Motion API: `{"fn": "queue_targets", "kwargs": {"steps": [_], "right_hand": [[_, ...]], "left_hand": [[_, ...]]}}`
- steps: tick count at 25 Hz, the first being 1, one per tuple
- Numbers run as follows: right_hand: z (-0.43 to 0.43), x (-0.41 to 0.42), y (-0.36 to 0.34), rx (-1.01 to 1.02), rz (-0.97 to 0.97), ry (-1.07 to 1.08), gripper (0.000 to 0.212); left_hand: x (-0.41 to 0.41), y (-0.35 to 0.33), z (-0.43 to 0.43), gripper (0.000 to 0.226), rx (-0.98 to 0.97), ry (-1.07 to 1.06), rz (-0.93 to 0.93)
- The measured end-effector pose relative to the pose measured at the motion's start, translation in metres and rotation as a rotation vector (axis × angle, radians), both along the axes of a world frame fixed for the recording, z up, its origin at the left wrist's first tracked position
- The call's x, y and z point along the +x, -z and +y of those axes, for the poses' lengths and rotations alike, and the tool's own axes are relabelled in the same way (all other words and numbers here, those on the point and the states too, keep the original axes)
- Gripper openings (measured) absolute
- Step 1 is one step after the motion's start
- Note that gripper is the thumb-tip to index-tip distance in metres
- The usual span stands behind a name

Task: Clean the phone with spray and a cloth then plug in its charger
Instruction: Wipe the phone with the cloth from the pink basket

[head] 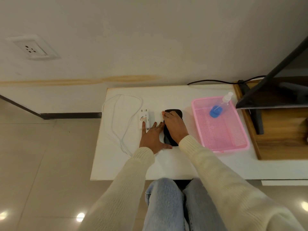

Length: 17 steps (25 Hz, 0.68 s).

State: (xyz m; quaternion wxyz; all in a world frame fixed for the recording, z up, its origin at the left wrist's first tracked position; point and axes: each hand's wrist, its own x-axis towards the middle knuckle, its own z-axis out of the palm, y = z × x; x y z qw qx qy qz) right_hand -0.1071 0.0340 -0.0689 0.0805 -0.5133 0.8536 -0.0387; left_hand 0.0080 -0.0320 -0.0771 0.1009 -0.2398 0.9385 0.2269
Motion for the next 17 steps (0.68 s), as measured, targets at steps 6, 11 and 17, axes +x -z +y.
{"fn": "queue_targets", "kwargs": {"steps": [6,11,17], "right_hand": [[-0.0004,0.0032,0.0017,0.024,0.006,0.04,0.061],[-0.0016,0.0025,0.0025,0.039,0.029,0.03,0.06],[0.0037,0.0006,-0.0005,0.038,0.053,0.016,0.059]], "left_hand": [[0.0004,-0.0019,0.0008,0.107,-0.011,-0.001,0.016],[-0.0001,-0.0021,0.0015,0.107,-0.01,-0.003,0.018],[0.0006,-0.0015,0.0005,0.109,-0.017,0.002,0.006]]}}
